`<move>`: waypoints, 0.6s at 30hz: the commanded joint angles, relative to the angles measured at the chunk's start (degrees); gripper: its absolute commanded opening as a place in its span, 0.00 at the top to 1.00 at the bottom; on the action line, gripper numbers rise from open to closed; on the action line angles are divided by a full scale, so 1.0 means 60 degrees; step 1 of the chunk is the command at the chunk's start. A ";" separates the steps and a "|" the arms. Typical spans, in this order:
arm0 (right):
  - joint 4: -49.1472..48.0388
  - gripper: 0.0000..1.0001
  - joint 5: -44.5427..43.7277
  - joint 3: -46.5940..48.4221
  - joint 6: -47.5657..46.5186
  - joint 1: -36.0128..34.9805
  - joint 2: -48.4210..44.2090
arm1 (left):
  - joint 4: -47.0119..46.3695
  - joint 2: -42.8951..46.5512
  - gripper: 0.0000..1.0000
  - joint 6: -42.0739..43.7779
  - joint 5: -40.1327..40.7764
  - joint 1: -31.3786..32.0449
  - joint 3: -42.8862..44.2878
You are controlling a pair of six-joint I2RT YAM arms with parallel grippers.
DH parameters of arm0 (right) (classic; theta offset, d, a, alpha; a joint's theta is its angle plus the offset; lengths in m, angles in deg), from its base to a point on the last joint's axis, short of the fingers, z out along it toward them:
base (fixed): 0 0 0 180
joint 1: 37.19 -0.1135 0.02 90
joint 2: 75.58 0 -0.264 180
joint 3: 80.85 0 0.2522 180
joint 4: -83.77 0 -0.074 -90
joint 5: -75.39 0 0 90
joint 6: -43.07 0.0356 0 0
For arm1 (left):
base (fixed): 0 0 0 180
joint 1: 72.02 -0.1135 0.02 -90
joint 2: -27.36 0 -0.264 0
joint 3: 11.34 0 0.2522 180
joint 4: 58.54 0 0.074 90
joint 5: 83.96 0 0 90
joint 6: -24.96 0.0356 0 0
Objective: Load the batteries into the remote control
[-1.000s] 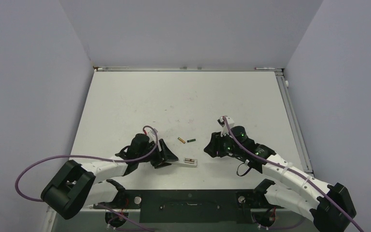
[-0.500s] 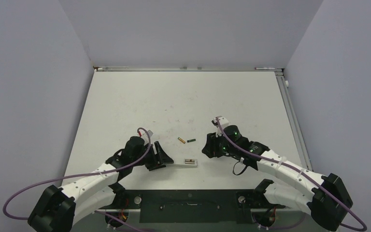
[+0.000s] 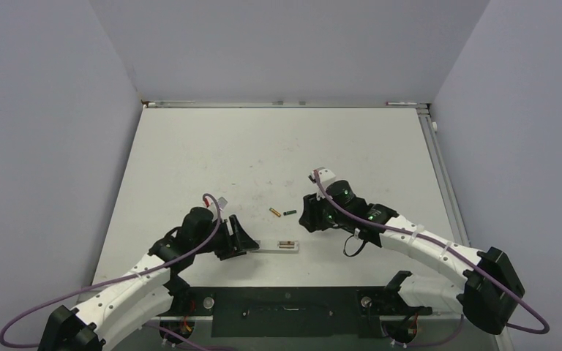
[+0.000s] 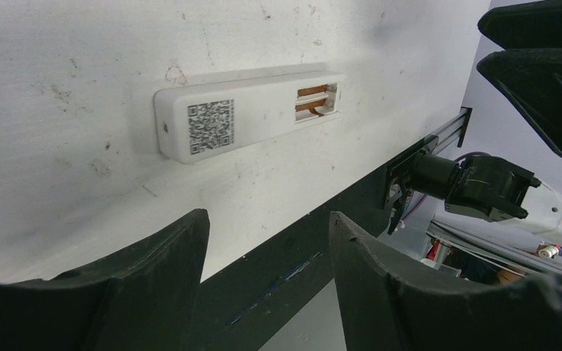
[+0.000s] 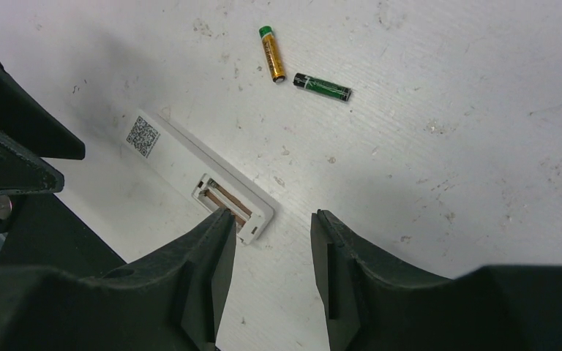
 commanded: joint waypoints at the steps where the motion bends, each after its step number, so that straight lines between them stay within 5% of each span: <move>1: 0.0021 0.58 -0.0362 0.0743 -0.0463 -0.0125 0.0413 | 0.0686 0.0222 0.42 0.0440 0.0132 0.0029 0.0908; 18: 0.0682 0.58 -0.0662 0.3139 -0.1506 -0.0655 0.3414 | 0.2997 0.0890 0.39 0.1974 0.0691 -0.0059 0.3017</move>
